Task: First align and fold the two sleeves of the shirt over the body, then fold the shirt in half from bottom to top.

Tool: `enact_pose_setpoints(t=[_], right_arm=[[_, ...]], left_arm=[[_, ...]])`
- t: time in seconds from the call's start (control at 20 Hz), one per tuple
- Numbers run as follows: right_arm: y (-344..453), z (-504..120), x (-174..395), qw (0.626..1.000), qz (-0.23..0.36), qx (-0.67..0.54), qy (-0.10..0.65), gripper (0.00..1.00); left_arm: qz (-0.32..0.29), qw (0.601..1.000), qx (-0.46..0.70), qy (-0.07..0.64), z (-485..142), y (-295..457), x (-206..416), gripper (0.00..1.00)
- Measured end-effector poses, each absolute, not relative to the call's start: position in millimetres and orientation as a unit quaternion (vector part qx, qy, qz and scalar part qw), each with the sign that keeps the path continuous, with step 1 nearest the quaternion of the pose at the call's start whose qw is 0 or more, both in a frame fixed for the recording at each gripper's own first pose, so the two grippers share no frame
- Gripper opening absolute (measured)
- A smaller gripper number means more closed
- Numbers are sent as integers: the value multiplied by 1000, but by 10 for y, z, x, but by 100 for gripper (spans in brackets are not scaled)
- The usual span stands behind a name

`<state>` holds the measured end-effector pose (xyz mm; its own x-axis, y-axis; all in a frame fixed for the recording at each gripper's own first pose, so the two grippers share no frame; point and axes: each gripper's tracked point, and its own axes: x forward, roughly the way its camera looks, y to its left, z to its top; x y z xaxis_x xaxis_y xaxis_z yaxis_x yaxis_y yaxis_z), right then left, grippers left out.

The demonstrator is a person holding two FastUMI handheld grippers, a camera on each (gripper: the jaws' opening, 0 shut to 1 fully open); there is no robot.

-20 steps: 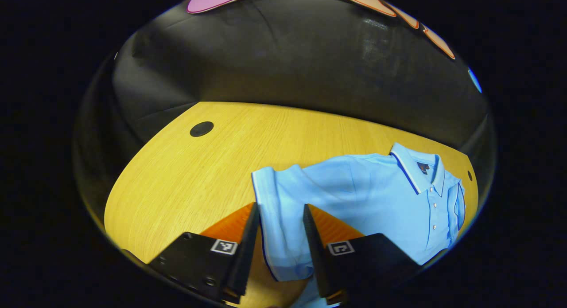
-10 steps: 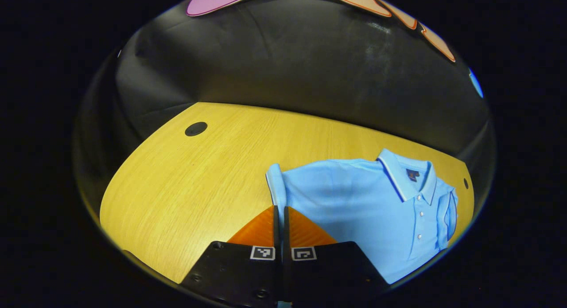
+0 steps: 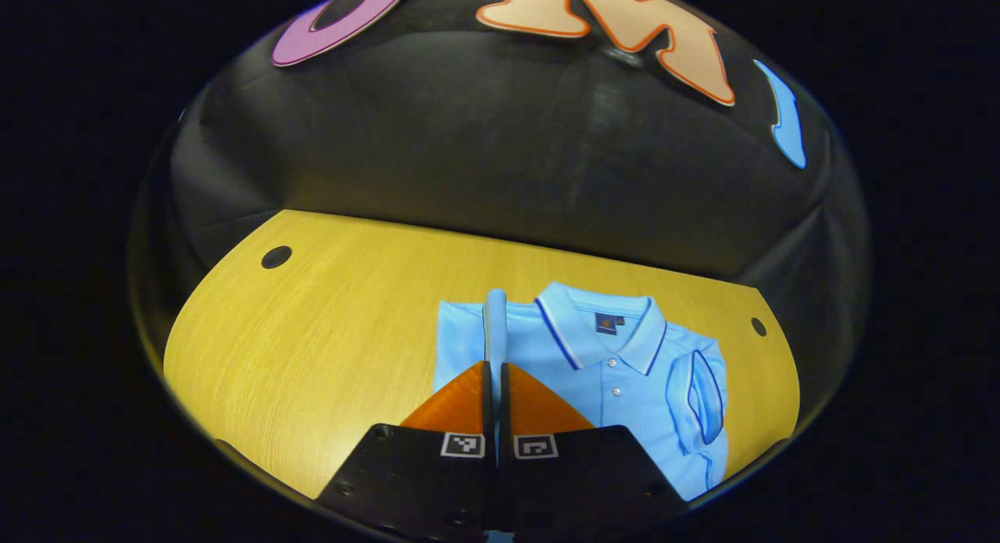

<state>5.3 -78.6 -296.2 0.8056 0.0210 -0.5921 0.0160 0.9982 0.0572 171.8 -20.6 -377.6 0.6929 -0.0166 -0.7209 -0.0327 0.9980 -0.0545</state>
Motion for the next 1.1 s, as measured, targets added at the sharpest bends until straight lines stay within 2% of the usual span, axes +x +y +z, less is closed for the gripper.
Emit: enact_pose_setpoints(t=[0.05,0.4,0.6,0.65,0.7,0.85,1.1], right_arm=[[-818,-2958,40,950,0,29,312,97],[-894,-2983,-27,949,-2,27,315,97],[-861,-3005,-52,948,2,27,316,97],[-845,-2996,-63,949,4,29,314,97],[-833,-2983,-63,950,6,31,312,97],[-775,-2949,-66,952,11,35,305,97],[-661,-2795,-130,957,27,43,285,97]], left_arm=[[-5,919,-29,393,-3778,-320,1713,0],[-35,904,-3,426,-4125,-775,1566,0],[-41,906,-9,420,-4212,-852,1513,0],[-49,907,-26,418,-4218,-900,1502,6],[-54,908,-41,414,-4173,-945,1476,19],[-40,922,-33,384,-3902,-799,1476,96],[-40,941,-11,335,-3359,-646,1294,97]])
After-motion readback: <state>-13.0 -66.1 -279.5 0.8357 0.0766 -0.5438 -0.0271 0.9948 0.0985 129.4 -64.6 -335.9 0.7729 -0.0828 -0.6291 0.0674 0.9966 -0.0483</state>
